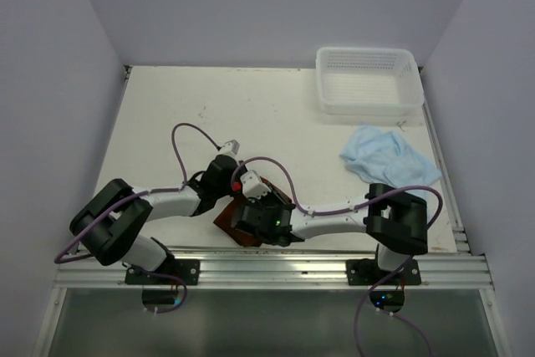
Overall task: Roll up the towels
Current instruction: Roll the towel
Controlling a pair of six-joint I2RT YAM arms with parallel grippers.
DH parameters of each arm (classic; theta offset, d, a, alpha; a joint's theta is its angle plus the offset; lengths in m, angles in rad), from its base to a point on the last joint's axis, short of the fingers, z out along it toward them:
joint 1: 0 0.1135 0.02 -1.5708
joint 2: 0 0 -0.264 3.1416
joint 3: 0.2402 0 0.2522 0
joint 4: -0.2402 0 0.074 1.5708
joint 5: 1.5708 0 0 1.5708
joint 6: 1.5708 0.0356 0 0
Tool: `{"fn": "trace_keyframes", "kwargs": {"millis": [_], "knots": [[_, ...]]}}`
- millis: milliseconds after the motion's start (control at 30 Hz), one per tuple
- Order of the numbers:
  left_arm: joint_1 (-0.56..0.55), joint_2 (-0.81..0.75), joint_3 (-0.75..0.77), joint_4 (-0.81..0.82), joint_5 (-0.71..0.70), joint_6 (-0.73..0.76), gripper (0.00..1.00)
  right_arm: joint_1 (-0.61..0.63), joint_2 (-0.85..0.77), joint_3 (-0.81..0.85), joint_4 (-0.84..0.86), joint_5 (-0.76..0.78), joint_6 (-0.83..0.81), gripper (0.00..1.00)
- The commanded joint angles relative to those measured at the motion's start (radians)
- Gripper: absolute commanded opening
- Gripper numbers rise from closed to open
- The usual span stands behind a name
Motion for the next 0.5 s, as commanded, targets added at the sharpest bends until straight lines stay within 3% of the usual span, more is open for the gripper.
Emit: {"fn": "trace_keyframes", "kwargs": {"millis": [0, 300, 467], "knots": [[-0.006, 0.036, -0.01, -0.042, -0.026, 0.0, 0.19, -0.018, -0.099, -0.04, 0.08, -0.05, 0.044, 0.34], [-0.006, 0.036, -0.012, -0.045, -0.052, 0.0, 0.18, -0.044, -0.308, -0.13, 0.149, -0.274, 0.052, 0.41], [-0.006, 0.024, -0.024, -0.041, -0.061, 0.0, 0.17, -0.209, -0.421, -0.185, 0.195, -0.594, 0.126, 0.45]]}}
